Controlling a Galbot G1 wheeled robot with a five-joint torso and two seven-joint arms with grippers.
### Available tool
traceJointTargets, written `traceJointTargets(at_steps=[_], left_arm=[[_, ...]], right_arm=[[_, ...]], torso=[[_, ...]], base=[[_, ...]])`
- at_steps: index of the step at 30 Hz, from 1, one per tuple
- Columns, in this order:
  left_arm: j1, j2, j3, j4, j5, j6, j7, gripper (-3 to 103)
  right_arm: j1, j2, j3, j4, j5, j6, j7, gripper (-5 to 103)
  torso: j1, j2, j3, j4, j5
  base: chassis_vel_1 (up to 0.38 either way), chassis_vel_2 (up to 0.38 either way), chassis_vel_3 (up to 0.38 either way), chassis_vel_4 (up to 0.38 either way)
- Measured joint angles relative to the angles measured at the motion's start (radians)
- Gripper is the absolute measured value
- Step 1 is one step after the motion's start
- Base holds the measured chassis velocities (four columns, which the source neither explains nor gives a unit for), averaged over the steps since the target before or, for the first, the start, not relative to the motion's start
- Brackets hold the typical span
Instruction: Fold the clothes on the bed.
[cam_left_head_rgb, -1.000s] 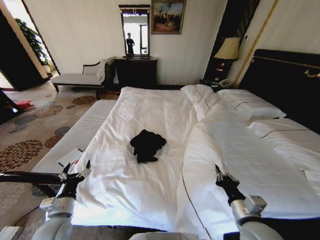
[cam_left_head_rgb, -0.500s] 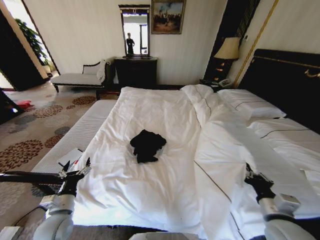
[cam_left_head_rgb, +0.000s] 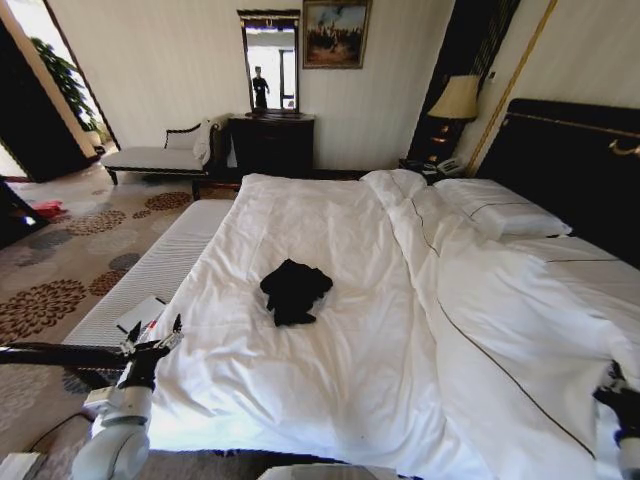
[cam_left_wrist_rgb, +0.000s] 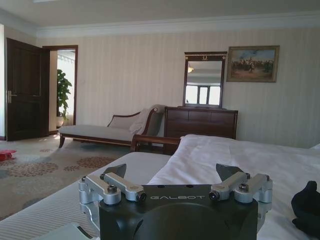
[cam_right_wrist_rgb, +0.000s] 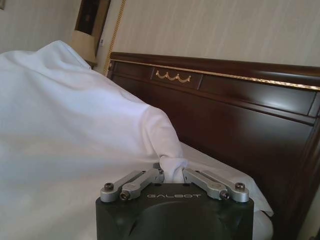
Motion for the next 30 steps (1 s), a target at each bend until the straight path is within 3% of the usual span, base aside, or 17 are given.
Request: traceJointTargets(at_steps=[7, 21, 30], left_arm=[[0.001, 0.000, 0.003, 0.001, -0.001, 0.001, -0.001, 100], [0.007, 0.000, 0.006, 0.006, -0.001, -0.002, -0.002, 100], [0.006, -0.008, 0.025, 0.015, 0.009, -0.003, -0.002, 100]], right_arm=[[0.000, 0.041, 0.021, -0.109, -0.018, 0.032, 0.008, 3], [0.062, 0.027, 0.036, -0.374, -0.045, 0.084, 0.041, 3], [0.117, 0.010, 0.031, -0.615, -0.110, 0.182, 0.045, 3]], torso=[[0.000, 0.000, 0.000, 0.0000, -0.0003], [0.000, 0.000, 0.000, 0.0003, -0.0002], [0.000, 0.000, 0.000, 0.0010, -0.0002]], base=[[0.000, 0.000, 0.000, 0.000], [0.000, 0.000, 0.000, 0.000], [0.000, 0.000, 0.000, 0.000]])
